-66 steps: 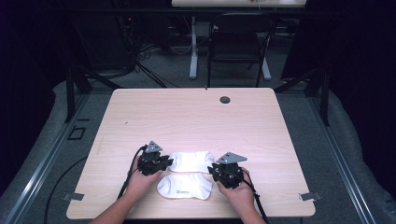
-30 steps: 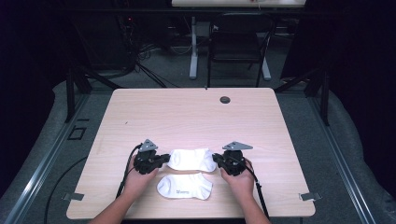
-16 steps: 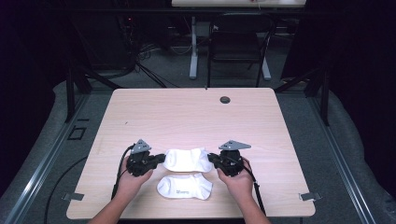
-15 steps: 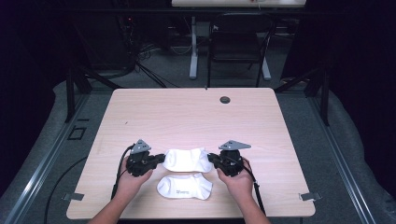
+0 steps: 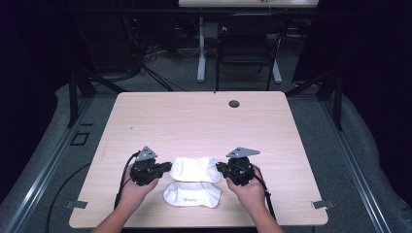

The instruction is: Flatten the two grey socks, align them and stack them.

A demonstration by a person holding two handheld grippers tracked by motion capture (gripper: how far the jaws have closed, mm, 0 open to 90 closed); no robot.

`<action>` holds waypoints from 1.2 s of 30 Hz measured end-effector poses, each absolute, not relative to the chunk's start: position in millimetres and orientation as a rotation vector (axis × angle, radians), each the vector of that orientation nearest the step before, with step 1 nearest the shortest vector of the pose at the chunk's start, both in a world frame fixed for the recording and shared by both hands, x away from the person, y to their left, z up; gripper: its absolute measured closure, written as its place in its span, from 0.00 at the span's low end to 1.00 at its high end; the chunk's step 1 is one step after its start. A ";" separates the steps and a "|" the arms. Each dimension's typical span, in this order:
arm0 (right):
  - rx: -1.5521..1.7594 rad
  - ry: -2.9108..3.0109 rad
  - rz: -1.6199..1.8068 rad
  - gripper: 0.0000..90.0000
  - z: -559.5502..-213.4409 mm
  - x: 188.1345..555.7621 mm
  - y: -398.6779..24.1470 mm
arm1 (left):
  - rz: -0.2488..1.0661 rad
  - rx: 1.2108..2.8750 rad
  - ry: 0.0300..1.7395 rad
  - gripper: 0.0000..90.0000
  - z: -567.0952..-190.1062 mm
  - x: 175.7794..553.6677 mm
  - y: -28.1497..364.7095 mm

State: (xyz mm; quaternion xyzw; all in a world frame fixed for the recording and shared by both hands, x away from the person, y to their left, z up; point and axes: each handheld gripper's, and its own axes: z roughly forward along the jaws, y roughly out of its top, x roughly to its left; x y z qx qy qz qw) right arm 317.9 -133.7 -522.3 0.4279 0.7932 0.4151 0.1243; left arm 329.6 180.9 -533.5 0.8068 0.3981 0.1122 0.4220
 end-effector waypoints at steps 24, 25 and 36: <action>1.218 2.386 1.239 0.96 -518.7 277.7 -130.5 | 0.254 2.059 0.960 0.97 -531.4 283.1 189.5; 1.214 2.389 1.236 0.96 -519.7 275.7 -130.4 | 0.247 2.056 0.963 0.97 -532.1 282.0 189.6; 1.175 2.434 1.191 0.96 -530.1 267.9 -127.0 | 0.238 2.097 0.956 0.96 -543.6 277.2 188.9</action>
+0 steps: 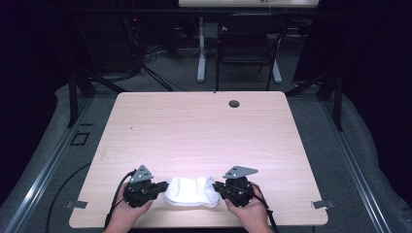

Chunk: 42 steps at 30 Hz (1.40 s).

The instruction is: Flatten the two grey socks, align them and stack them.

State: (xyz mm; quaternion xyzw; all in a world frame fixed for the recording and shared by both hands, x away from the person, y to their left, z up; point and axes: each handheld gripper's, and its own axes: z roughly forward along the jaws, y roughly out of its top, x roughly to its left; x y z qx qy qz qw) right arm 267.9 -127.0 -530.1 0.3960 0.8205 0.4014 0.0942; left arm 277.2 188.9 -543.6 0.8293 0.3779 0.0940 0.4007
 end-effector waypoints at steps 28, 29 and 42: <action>1.204 2.457 1.143 0.96 -546.8 272.6 -126.7 | 0.218 2.168 0.972 0.95 -561.9 278.2 182.2; 1.199 2.469 1.126 0.96 -546.6 272.8 -126.9 | 0.219 2.167 0.973 0.95 -562.6 278.4 182.0; 1.217 2.457 1.133 0.92 -551.8 274.5 -127.4 | 0.224 2.149 0.998 0.87 -567.4 283.4 185.2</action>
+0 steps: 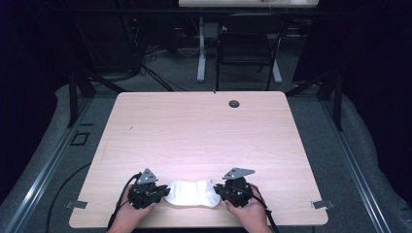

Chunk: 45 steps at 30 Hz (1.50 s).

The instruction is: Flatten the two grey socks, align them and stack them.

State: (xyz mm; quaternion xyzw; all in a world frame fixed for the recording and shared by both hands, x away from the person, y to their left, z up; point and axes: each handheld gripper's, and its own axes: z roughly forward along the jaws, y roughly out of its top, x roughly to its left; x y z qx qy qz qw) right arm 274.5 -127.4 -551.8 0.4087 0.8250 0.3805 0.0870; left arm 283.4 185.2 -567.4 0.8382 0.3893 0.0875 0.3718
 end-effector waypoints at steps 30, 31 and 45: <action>1.036 2.525 1.060 0.69 -567.1 269.4 -108.6 | 0.182 2.166 0.886 0.62 -571.9 276.9 171.1; 1.034 2.529 1.052 0.69 -567.9 269.6 -109.0 | 0.176 2.168 0.892 0.62 -572.3 277.2 171.4; 1.059 2.506 1.095 0.71 -575.3 272.8 -112.3 | 0.177 2.159 0.891 0.62 -576.9 281.0 171.4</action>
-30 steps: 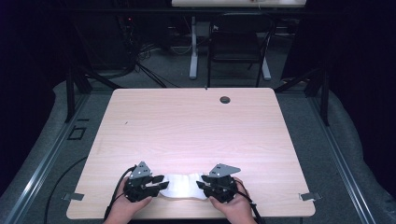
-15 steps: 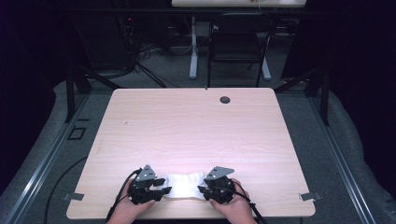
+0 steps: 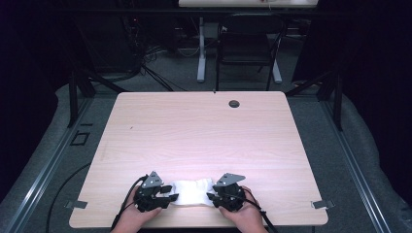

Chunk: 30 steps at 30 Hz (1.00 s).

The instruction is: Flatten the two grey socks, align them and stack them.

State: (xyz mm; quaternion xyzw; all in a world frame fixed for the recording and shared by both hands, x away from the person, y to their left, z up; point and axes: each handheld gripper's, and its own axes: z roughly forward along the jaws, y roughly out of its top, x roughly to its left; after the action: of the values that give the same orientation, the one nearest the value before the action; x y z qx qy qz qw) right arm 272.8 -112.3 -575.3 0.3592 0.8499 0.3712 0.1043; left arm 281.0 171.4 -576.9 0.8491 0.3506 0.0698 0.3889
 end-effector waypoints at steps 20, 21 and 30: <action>1.172 2.486 1.089 0.73 -574.3 309.9 -112.6 | 0.171 2.109 0.962 0.62 -578.1 314.5 167.0; 1.178 2.479 1.090 0.73 -574.4 311.4 -112.4 | 0.167 2.102 0.966 0.62 -578.4 316.4 167.0; 1.218 2.463 1.093 0.69 -574.5 330.7 -112.6 | 0.199 2.083 0.985 0.62 -579.7 330.6 164.5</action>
State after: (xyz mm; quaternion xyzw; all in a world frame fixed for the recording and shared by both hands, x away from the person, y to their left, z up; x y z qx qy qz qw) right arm 330.7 -112.6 -574.5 0.4101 0.8293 0.3681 0.0923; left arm 330.6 164.5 -579.7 0.8244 0.3897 0.0788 0.4028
